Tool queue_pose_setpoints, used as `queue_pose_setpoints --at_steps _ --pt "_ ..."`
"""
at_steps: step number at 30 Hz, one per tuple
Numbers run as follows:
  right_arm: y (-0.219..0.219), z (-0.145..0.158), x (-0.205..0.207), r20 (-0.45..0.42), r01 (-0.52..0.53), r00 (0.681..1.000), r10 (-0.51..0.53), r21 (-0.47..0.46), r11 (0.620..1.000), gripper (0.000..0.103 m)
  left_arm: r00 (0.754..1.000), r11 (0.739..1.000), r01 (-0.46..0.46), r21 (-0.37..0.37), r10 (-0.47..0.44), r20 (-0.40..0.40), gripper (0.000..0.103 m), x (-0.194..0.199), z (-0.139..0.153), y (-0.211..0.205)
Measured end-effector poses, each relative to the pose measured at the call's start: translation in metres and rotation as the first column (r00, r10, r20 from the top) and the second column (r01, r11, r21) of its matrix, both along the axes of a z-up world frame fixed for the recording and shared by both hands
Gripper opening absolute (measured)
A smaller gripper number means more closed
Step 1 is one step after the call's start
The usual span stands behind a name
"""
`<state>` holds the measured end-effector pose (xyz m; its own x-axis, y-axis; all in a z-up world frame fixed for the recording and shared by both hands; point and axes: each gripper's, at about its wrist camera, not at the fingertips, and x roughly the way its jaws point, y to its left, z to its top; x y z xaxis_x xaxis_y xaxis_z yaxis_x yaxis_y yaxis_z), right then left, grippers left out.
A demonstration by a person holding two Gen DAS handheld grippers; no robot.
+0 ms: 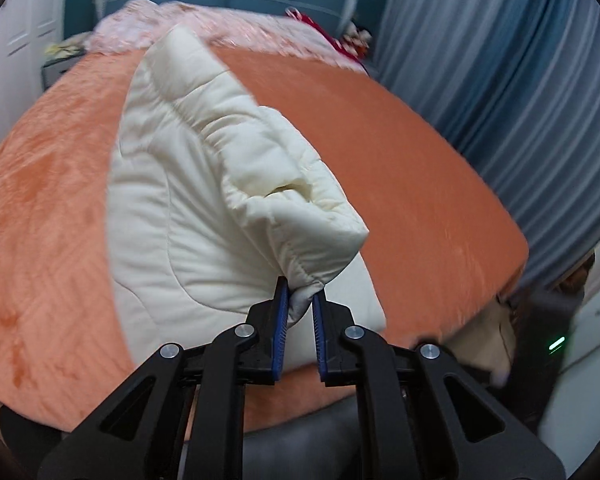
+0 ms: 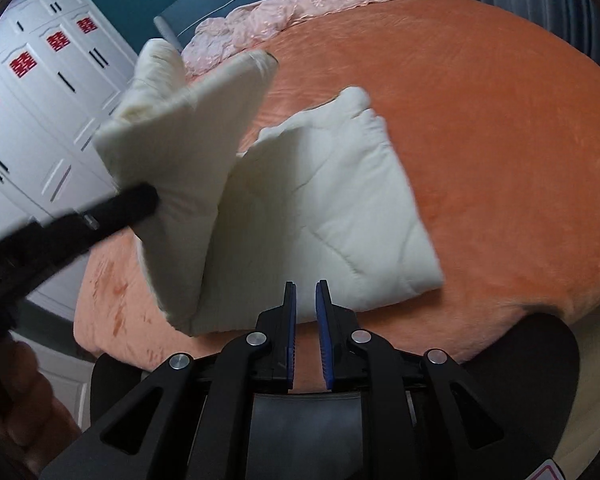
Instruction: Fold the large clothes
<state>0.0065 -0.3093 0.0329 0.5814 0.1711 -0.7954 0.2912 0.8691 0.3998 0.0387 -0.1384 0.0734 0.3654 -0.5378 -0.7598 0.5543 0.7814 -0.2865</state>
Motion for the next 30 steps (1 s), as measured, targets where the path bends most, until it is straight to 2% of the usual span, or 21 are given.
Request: queue_pose_setpoints --at_steps 4,6,7,10,11,14,16,18,22,25,27,28,29,30 --pt "-0.029 0.013 -0.022 0.032 0.071 0.997 -0.07 -0.021 0.997 0.015 0.992 0.992 0.089 0.091 -0.079 -0.102 0.009 -0.015 -0.052 -0.035" --pt "-0.039 0.02 -0.025 0.047 0.088 0.995 -0.087 -0.023 0.996 0.015 0.989 0.985 0.108 0.133 -0.092 -0.119 0.009 -0.02 -0.071 -0.042" --pt "-0.043 0.025 -0.025 0.056 0.093 0.994 -0.091 -0.023 0.995 0.018 0.987 0.983 0.113 0.143 -0.095 -0.13 0.009 -0.021 -0.078 -0.042" --pt "-0.05 0.036 -0.018 0.105 0.08 0.991 -0.08 0.002 0.997 0.039 0.971 0.983 0.132 0.13 -0.102 -0.215 0.009 -0.021 -0.09 -0.04" --pt "-0.052 0.039 -0.013 0.119 0.071 0.99 -0.071 0.009 0.997 0.043 0.972 0.983 0.127 0.133 -0.097 -0.214 0.01 -0.023 -0.091 -0.036" --pt "-0.054 0.047 0.012 0.147 0.023 0.989 -0.03 0.049 0.999 0.048 0.984 0.982 0.126 0.142 -0.105 -0.147 0.011 -0.033 -0.076 -0.022" --pt "-0.049 0.053 0.032 0.16 0.007 0.987 -0.018 0.071 0.997 0.052 0.989 0.984 0.128 0.122 -0.117 -0.096 0.02 -0.039 -0.056 -0.01" --pt "-0.043 0.058 0.051 0.17 -0.008 0.986 -0.006 0.079 0.997 0.056 0.994 0.99 0.103 0.092 -0.099 -0.045 0.043 -0.048 -0.031 0.0" --pt "-0.028 0.06 0.096 0.123 -0.016 0.992 0.008 0.057 0.998 0.063 1.0 0.998 -0.01 0.064 0.01 -0.003 0.046 -0.028 -0.003 0.038" --pt "-0.023 0.044 0.122 0.041 -0.01 0.999 0.007 0.077 0.997 0.064 0.993 0.991 -0.115 0.065 0.114 0.018 0.046 -0.007 0.003 0.051" --pt "-0.019 0.028 0.131 -0.02 -0.03 0.999 0.032 0.094 0.995 0.059 0.985 0.983 -0.173 0.06 0.172 0.02 0.046 0.011 0.008 0.062" --pt "-0.017 0.021 0.131 -0.039 -0.053 0.998 0.057 0.108 0.993 0.028 0.98 0.979 -0.197 0.057 0.196 0.017 0.046 0.018 0.009 0.065" --pt "-0.015 0.017 0.128 -0.042 -0.076 0.996 0.081 0.119 0.99 0.013 0.976 0.975 -0.217 0.058 0.216 0.013 0.046 0.026 0.011 0.068" --pt "-0.016 0.02 0.12 -0.019 -0.076 0.997 0.079 0.108 0.991 0.012 0.974 0.972 -0.227 0.059 0.227 0.016 0.046 0.032 0.013 0.069"
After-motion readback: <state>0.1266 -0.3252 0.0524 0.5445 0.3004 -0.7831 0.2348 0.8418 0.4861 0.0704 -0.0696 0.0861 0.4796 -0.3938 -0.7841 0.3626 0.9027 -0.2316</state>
